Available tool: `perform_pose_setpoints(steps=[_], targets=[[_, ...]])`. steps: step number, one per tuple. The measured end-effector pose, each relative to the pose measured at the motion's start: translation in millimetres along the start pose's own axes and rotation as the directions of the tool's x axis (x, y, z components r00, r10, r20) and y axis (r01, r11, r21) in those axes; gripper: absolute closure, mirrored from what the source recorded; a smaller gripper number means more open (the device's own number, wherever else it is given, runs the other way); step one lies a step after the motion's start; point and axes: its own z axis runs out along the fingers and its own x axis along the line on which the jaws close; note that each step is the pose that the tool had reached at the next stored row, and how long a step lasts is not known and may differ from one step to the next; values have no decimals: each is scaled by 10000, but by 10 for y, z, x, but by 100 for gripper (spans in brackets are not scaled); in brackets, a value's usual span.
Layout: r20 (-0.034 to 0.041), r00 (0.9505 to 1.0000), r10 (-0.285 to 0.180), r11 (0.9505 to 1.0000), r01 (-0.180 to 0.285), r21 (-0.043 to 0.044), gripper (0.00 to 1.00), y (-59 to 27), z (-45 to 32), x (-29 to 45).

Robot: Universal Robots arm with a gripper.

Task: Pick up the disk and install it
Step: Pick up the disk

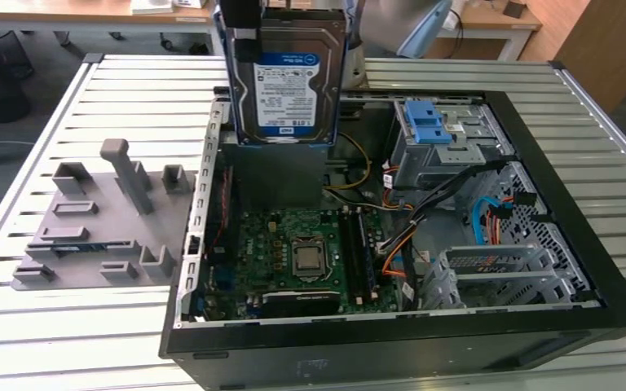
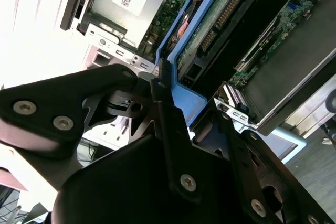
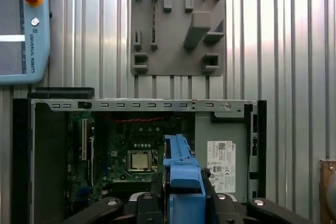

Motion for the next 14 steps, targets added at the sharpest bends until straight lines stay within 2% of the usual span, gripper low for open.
perform_pose_setpoints(steps=[4,14], targets=[[-1,10000,0,10000,0,-1,63,-77,13,7],[-3,10000,1,10000,-1,-2,63,-385,26,2]])
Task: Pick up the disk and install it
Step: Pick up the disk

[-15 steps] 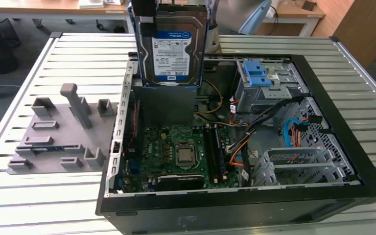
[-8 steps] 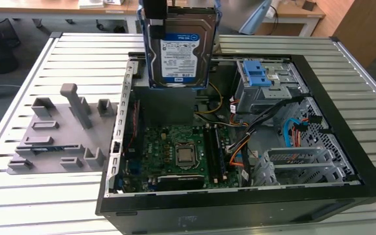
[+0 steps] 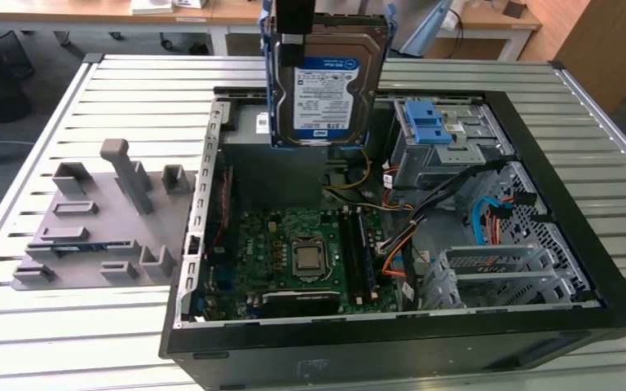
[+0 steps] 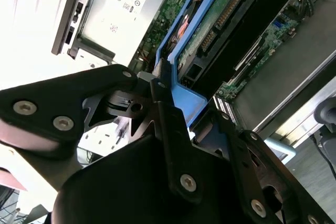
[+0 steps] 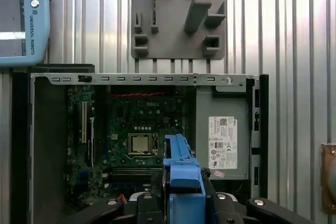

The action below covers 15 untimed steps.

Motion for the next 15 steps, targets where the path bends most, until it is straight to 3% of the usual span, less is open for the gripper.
perform_pose_setpoints(steps=[6,12,15], targets=[[0,10000,82,10000,-82,2,63,-40,17,16],[4,9999,101,9999,-101,4,63,-50,29,104],[3,9999,102,9999,-102,3,63,-113,34,112]])
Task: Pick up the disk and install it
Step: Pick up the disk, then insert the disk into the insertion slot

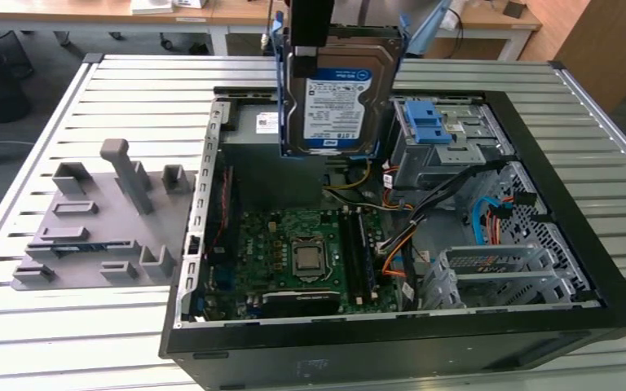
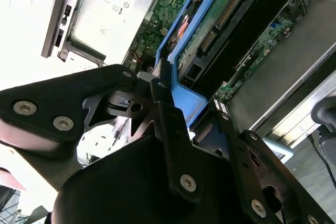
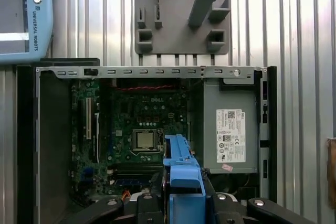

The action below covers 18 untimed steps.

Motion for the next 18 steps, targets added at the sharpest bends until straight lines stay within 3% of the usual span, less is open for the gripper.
perform_pose_setpoints(steps=[6,18], targets=[[0,10000,-1,10000,1,0,63,-174,14,1],[-1,10000,-1,10000,1,0,63,-189,13,4]])
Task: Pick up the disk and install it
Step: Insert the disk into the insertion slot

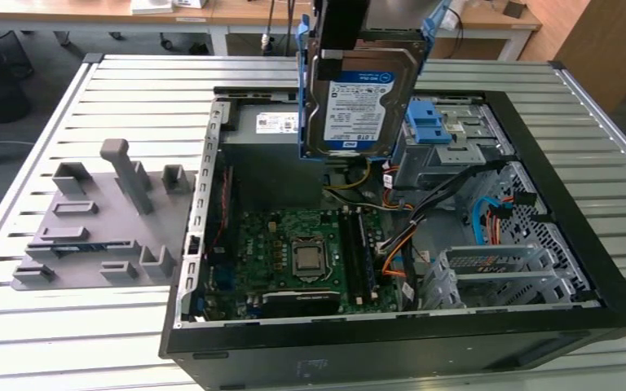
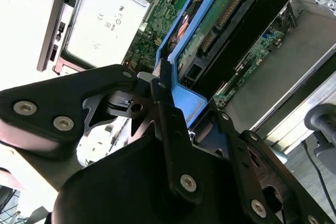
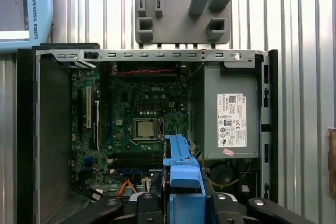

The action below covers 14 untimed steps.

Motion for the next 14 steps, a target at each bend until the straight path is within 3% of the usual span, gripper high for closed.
perform_pose_setpoints(steps=[5,14], targets=[[0,10000,0,10000,0,0,63,-1,-1,43],[0,10000,0,10000,0,1,63,-5,-5,190]])
